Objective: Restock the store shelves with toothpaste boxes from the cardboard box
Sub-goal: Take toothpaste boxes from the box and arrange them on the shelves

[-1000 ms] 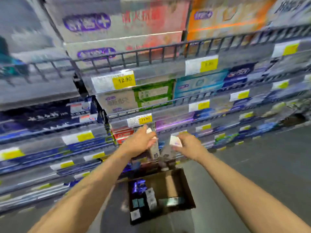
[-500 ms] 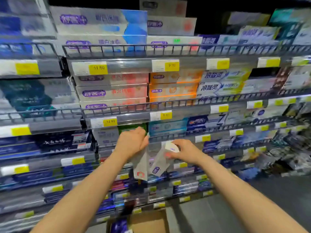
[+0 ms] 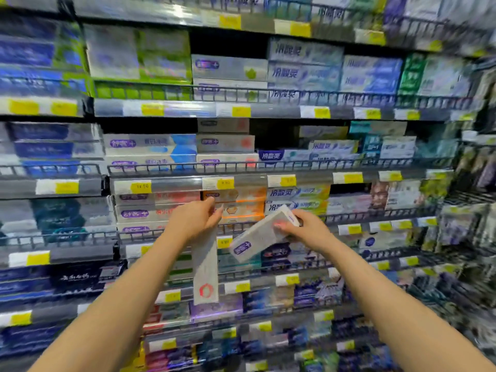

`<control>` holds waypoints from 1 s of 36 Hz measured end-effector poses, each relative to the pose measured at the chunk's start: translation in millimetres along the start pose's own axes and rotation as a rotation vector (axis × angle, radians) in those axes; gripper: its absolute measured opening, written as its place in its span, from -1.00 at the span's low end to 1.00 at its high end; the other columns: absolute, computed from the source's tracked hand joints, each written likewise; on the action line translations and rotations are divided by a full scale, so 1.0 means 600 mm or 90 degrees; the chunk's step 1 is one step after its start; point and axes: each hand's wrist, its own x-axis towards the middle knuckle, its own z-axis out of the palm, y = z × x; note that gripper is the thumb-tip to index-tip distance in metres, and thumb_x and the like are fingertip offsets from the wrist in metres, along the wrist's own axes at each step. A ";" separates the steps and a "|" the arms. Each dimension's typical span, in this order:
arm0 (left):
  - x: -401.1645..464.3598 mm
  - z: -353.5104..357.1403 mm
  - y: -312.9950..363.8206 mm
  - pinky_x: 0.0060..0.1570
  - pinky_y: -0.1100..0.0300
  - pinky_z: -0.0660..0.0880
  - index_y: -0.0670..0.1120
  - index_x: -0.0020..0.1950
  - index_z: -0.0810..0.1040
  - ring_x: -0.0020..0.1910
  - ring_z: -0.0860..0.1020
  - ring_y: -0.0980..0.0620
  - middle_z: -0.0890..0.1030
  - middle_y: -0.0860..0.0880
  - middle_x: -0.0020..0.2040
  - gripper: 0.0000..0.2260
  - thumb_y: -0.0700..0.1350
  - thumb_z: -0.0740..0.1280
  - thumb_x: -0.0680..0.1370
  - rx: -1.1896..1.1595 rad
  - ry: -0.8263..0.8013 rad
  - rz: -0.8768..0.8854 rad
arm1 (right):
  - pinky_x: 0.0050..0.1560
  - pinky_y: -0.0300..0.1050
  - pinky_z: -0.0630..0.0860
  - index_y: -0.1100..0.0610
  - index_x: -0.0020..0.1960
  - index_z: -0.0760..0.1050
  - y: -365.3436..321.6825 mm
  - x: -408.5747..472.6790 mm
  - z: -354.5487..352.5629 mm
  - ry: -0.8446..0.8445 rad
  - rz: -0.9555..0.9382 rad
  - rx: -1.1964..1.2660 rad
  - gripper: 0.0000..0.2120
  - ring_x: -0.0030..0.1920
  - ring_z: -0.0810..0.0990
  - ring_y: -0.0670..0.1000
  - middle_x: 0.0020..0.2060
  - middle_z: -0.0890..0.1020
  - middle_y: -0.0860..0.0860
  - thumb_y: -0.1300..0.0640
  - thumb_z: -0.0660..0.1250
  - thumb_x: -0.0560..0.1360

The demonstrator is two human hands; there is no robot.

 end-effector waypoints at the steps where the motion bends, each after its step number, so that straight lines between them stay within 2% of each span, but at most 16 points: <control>1: 0.002 -0.007 0.009 -0.31 0.14 0.43 -0.08 0.07 0.41 -0.23 0.54 -0.03 0.53 -0.02 -0.21 -0.66 0.16 0.05 0.60 0.017 -0.020 0.013 | -0.22 -0.25 0.59 0.12 0.03 0.53 -0.003 0.002 -0.008 0.024 0.003 0.036 -0.84 -0.18 0.60 -0.03 -0.13 0.60 0.04 0.10 0.38 0.48; 4: 0.003 -0.019 0.036 -0.24 0.11 0.45 -0.06 0.33 0.29 -0.10 0.58 -0.11 0.59 -0.09 -0.12 -0.54 0.22 0.08 0.58 0.087 -0.082 0.047 | -0.11 -0.08 0.64 0.16 0.06 0.52 -0.016 0.007 -0.028 0.080 0.007 0.125 -0.81 -0.11 0.64 0.08 -0.05 0.63 0.11 0.11 0.38 0.48; 6: 0.005 -0.020 0.047 -0.16 0.07 0.50 -0.03 0.42 0.18 -0.07 0.59 -0.11 0.62 -0.11 -0.03 -0.47 0.25 0.09 0.56 0.103 -0.100 0.058 | -0.11 -0.08 0.63 0.16 0.04 0.50 -0.024 0.013 -0.038 0.113 0.013 0.152 -0.83 -0.15 0.63 0.04 -0.09 0.62 0.09 0.12 0.36 0.49; 10: 0.012 -0.012 0.058 -0.26 0.12 0.47 0.01 0.53 -0.08 -0.17 0.60 -0.05 0.63 -0.06 -0.08 -0.34 0.27 0.09 0.55 0.139 -0.072 0.058 | -0.11 -0.15 0.63 0.20 0.03 0.49 -0.030 0.032 -0.054 0.132 0.020 0.253 -0.87 -0.14 0.64 0.02 -0.05 0.61 0.14 0.17 0.33 0.52; 12: 0.019 -0.013 0.054 -0.33 0.17 0.45 0.02 0.53 -0.16 -0.25 0.58 -0.01 0.63 -0.04 -0.12 -0.29 0.29 0.08 0.54 0.144 -0.038 0.047 | -0.09 -0.17 0.63 0.24 0.07 0.48 -0.036 0.038 -0.058 0.128 0.024 0.298 -0.81 -0.08 0.64 0.04 -0.03 0.61 0.12 0.15 0.33 0.51; 15: 0.042 -0.020 0.043 -0.41 0.23 0.38 0.02 0.53 -0.12 -0.25 0.59 0.01 0.64 -0.02 -0.09 -0.28 0.33 0.07 0.52 0.147 0.008 0.036 | -0.08 -0.16 0.63 0.26 0.14 0.48 -0.049 0.049 -0.062 0.115 0.022 0.343 -0.73 -0.06 0.66 0.04 0.01 0.63 0.12 0.13 0.34 0.51; 18: 0.065 -0.033 0.038 -0.33 0.17 0.42 0.00 0.50 0.01 -0.12 0.63 -0.05 0.64 -0.03 0.03 -0.36 0.28 0.10 0.54 0.151 0.036 0.027 | -0.06 -0.14 0.62 0.28 0.15 0.48 -0.062 0.064 -0.063 0.103 0.021 0.371 -0.70 -0.08 0.68 0.04 0.02 0.64 0.15 0.10 0.33 0.51; 21: 0.077 -0.050 0.032 -0.29 0.14 0.40 -0.03 0.44 0.12 -0.08 0.62 -0.09 0.64 -0.06 0.02 -0.47 0.20 0.13 0.56 0.150 0.056 0.019 | 0.05 -0.03 0.60 0.27 0.21 0.45 -0.069 0.083 -0.058 0.113 0.029 0.359 -0.63 0.01 0.66 0.09 0.08 0.62 0.17 0.08 0.34 0.50; 24: 0.091 -0.061 0.010 -0.32 0.18 0.37 -0.01 0.42 0.13 -0.12 0.61 -0.06 0.63 -0.05 -0.02 -0.48 0.22 0.12 0.56 0.178 0.061 0.022 | 0.04 0.07 0.60 0.16 0.31 0.33 -0.078 0.106 -0.053 0.122 -0.002 0.324 -0.55 0.02 0.65 0.10 0.15 0.58 0.17 0.10 0.37 0.49; 26: 0.105 -0.061 -0.013 -0.30 0.17 0.42 0.00 0.41 0.14 -0.12 0.61 -0.08 0.63 -0.05 -0.01 -0.48 0.23 0.12 0.56 0.190 0.054 0.028 | 0.00 0.03 0.61 -0.08 0.43 0.15 -0.080 0.122 -0.057 0.090 -0.033 0.304 -0.35 0.04 0.64 0.08 0.15 0.58 0.13 0.19 0.39 0.47; 28: 0.117 -0.066 -0.034 -0.24 0.12 0.43 0.00 0.44 0.14 -0.05 0.60 -0.12 0.62 -0.08 0.05 -0.47 0.22 0.14 0.56 0.188 0.040 0.038 | 0.01 -0.03 0.60 -0.32 0.44 -0.04 -0.079 0.131 -0.061 0.032 -0.093 0.194 -0.09 0.10 0.61 0.03 0.24 0.49 0.06 0.26 0.44 0.41; 30: 0.126 -0.069 -0.052 -0.20 0.11 0.45 -0.01 0.44 0.15 -0.01 0.59 -0.12 0.61 -0.09 0.09 -0.47 0.21 0.16 0.56 0.169 0.024 0.050 | 0.02 -0.06 0.59 -0.44 0.40 -0.05 -0.075 0.142 -0.062 0.008 -0.160 0.026 0.01 0.14 0.58 0.01 0.37 0.36 -0.03 0.27 0.49 0.35; 31: 0.131 -0.069 -0.061 -0.18 0.12 0.48 0.00 0.42 0.17 -0.03 0.59 -0.11 0.61 -0.08 0.08 -0.48 0.22 0.16 0.56 0.161 0.015 0.057 | -0.04 -0.11 0.60 -0.42 0.40 0.00 -0.074 0.147 -0.061 0.026 -0.183 -0.035 -0.01 0.07 0.60 0.00 0.35 0.38 -0.05 0.29 0.49 0.35; 33: 0.140 -0.070 -0.073 -0.18 0.11 0.52 0.01 0.37 0.19 -0.08 0.60 -0.08 0.62 -0.07 0.05 -0.51 0.24 0.15 0.55 0.162 0.007 0.070 | -0.20 -0.22 0.54 -0.25 0.40 0.19 -0.075 0.158 -0.060 0.108 -0.212 -0.118 -0.18 -0.18 0.57 -0.05 0.14 0.49 -0.05 0.33 0.46 0.37; 34: 0.144 -0.069 -0.078 -0.19 0.12 0.53 0.01 0.36 0.21 -0.09 0.60 -0.07 0.63 -0.06 0.03 -0.51 0.25 0.15 0.54 0.165 0.007 0.078 | -0.24 -0.23 0.49 -0.18 0.37 0.27 -0.074 0.167 -0.060 0.153 -0.223 -0.162 -0.27 -0.27 0.51 -0.09 0.04 0.47 -0.05 0.33 0.44 0.37; 36: 0.152 -0.066 -0.082 -0.22 0.14 0.51 0.01 0.35 0.22 -0.12 0.60 -0.06 0.63 -0.05 0.01 -0.51 0.26 0.15 0.54 0.167 0.006 0.089 | -0.18 -0.18 0.48 -0.14 0.34 0.31 -0.070 0.178 -0.060 0.198 -0.245 -0.233 -0.33 -0.30 0.47 -0.12 0.01 0.40 -0.06 0.31 0.45 0.37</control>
